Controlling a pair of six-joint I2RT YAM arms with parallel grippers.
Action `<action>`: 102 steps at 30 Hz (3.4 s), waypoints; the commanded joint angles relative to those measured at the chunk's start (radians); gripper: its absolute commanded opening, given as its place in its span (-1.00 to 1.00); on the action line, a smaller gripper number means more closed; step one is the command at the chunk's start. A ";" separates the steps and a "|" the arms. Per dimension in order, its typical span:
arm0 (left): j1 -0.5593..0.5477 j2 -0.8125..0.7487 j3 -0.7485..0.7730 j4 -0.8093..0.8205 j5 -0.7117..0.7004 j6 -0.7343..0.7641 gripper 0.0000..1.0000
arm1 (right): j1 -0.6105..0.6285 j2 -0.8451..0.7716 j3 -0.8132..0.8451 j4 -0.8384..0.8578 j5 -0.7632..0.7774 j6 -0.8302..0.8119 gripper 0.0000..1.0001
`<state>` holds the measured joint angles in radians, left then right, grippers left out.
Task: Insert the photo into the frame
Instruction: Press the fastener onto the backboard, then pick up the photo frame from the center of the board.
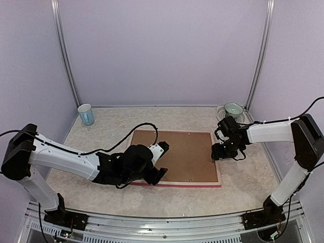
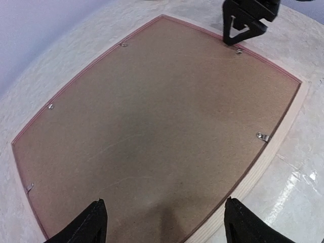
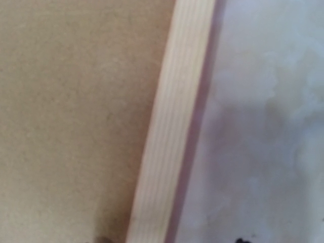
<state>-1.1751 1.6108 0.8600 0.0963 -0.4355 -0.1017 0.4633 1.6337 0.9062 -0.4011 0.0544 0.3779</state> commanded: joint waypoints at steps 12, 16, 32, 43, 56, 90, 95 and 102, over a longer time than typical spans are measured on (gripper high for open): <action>-0.051 0.246 0.239 0.022 0.397 0.365 0.48 | -0.015 0.002 0.009 -0.010 0.008 -0.012 0.22; -0.059 0.299 0.265 -0.010 0.398 0.391 0.43 | -0.015 0.009 0.012 -0.014 0.012 -0.015 0.21; -0.058 0.387 0.293 -0.035 0.382 0.403 0.14 | -0.014 -0.005 -0.054 -0.017 -0.013 -0.013 0.17; -0.057 0.424 0.312 -0.041 0.335 0.375 -0.11 | -0.009 -0.046 -0.066 -0.048 -0.020 -0.010 0.13; -0.054 0.425 0.310 -0.037 0.311 0.366 -0.11 | 0.000 -0.042 -0.064 -0.069 -0.031 -0.029 0.03; -0.049 0.435 0.315 -0.036 0.247 0.358 -0.13 | 0.059 0.047 -0.011 -0.185 0.065 -0.067 0.01; -0.048 0.437 0.318 -0.037 0.236 0.348 -0.19 | 0.078 0.050 0.006 -0.222 0.101 -0.067 0.00; -0.048 0.445 0.321 -0.047 0.225 0.340 -0.21 | 0.083 0.020 0.036 -0.263 0.168 -0.051 -0.02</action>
<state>-1.2308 2.0289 1.1568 0.0654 -0.1734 0.2581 0.5365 1.6531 0.9382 -0.5159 0.1539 0.3305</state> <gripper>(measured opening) 0.397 0.496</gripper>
